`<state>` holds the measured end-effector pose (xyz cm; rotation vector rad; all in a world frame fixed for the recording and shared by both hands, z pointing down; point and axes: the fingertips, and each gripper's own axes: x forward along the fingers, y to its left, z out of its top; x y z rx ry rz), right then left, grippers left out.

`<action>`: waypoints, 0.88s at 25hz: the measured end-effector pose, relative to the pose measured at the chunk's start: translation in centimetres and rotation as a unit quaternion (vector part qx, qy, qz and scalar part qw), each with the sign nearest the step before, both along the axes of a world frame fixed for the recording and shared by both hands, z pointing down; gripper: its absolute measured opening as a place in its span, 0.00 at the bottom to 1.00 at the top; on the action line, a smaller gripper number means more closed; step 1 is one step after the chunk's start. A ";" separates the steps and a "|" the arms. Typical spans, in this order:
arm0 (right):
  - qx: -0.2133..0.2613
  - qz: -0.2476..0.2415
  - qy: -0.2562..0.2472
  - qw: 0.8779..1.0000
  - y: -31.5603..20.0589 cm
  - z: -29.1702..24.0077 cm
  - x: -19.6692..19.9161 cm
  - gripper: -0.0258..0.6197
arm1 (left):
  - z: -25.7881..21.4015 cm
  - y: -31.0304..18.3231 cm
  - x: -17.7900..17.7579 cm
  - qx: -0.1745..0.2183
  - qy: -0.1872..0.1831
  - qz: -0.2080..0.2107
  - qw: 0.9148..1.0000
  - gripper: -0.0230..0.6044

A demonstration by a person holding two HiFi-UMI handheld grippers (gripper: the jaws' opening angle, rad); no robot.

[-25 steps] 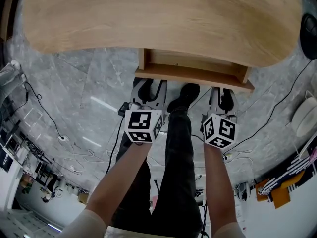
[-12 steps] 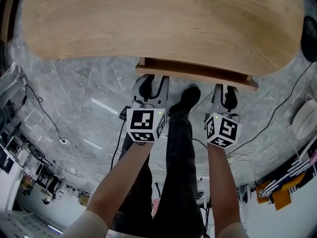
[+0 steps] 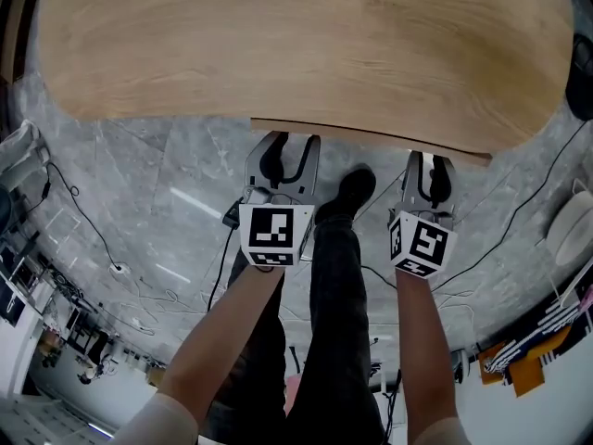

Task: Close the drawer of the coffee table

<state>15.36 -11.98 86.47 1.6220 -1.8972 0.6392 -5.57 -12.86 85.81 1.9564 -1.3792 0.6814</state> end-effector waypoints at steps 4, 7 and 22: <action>0.012 -0.008 0.003 1.000 -1.2 0.0 0.0 0.26 | -0.1 -1.3 0.5 0.015 -0.009 0.012 1.000 0.34; 0.020 -0.017 0.011 1.000 -1.9 0.0 -0.4 0.29 | -0.1 -1.9 0.5 0.024 -0.008 0.017 1.000 0.36; 0.073 -0.044 0.059 0.995 -5.2 0.2 -1.4 0.36 | -0.1 -5.1 1.2 0.074 -0.024 0.037 0.996 0.44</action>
